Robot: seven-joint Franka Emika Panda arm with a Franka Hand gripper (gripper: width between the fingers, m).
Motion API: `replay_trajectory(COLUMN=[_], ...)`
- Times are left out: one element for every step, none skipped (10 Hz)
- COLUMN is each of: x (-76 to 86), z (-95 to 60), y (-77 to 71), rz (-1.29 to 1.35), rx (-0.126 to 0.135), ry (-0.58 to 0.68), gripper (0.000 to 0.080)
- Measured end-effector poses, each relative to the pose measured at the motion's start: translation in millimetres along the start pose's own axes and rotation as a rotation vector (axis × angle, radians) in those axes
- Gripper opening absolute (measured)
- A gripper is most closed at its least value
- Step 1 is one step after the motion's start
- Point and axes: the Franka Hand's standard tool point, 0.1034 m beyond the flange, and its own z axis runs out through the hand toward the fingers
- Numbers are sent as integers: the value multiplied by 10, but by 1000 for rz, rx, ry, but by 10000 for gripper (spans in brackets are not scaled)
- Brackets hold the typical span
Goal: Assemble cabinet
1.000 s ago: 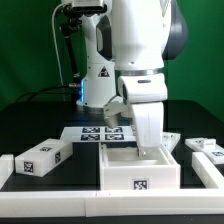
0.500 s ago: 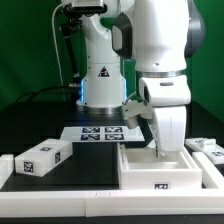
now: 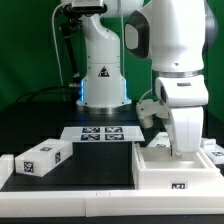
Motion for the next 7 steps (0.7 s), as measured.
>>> replay_trajectory(x=[-4,-8,-12,-15,-15,-13,11], z=[8,13,17,20,19,-5,-74], y=[-1,-4,-5,-6,-6,-11,-22], rz=[1,2,2,3,3,2,-4], rx=[1,2,3,3,3,1,-8], ry=[0,0,0,0,0,0,0], gripper=[34,149,149,296,473,473,675])
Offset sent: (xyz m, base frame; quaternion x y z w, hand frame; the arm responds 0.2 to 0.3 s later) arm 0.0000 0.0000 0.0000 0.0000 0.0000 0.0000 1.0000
